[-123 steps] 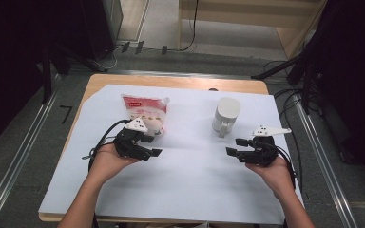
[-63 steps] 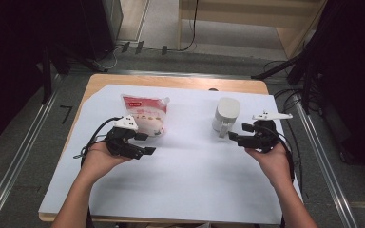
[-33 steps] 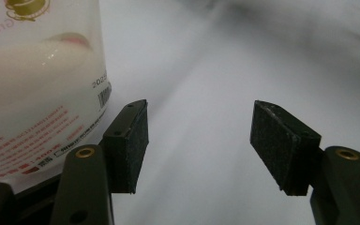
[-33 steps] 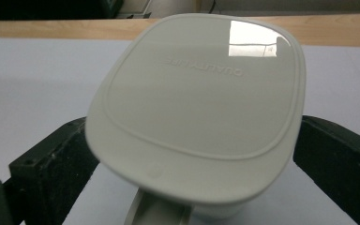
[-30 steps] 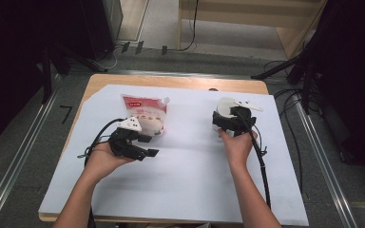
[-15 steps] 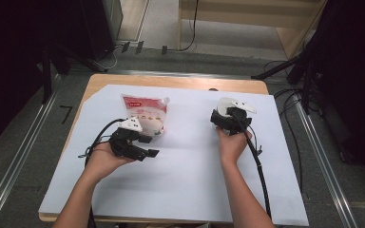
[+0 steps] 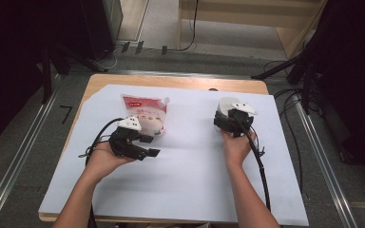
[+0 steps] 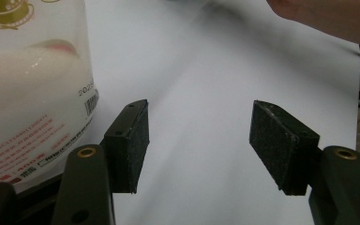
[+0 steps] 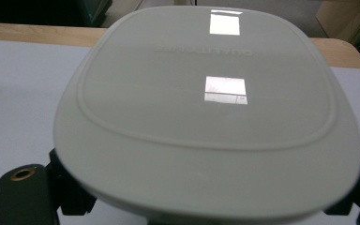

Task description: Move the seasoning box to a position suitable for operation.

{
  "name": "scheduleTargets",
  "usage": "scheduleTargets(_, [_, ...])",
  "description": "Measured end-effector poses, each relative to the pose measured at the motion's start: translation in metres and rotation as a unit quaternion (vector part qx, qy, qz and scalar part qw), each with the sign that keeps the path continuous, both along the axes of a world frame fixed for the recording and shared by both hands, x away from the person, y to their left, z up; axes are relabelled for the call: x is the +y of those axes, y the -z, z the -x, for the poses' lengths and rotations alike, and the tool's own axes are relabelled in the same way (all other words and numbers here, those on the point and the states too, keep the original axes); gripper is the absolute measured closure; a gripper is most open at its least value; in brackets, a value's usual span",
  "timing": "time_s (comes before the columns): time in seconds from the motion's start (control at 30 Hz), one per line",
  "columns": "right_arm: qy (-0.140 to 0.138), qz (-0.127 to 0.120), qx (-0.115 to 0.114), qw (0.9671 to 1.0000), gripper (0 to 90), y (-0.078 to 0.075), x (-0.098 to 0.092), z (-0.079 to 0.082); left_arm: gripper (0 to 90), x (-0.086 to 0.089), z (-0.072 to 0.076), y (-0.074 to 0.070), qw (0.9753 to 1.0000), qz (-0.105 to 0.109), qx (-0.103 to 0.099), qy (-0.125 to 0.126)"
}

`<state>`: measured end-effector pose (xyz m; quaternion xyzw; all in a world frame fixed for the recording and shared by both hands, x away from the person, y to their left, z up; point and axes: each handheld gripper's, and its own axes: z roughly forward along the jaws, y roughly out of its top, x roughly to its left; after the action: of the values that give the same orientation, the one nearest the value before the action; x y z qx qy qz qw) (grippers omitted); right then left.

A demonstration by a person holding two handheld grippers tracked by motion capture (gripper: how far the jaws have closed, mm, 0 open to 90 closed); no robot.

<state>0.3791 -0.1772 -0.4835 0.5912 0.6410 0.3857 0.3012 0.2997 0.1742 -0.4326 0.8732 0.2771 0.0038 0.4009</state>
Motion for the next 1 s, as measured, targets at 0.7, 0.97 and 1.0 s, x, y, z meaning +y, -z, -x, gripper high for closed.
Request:
scheduleTargets(0.7, [-0.045, 0.008, -0.024, 0.9987, 16.0, -0.007, -0.008, 0.010, 39.1, 0.001, 0.000, -0.001, 0.9996, 0.025, 0.008, 0.005])
scheduleTargets(0.97, [-0.105, 0.006, -0.031, 0.9940, 16.0, -0.021, -0.005, 0.023, 39.1, 0.001, -0.001, 0.000, 0.9998, 0.018, 0.008, 0.001])
scheduleTargets(1.0, [-0.107, 0.004, -0.030, 0.9938, 16.0, -0.022, -0.004, 0.025, 39.1, 0.001, -0.001, 0.000, 0.9998, 0.019, 0.009, 0.002])
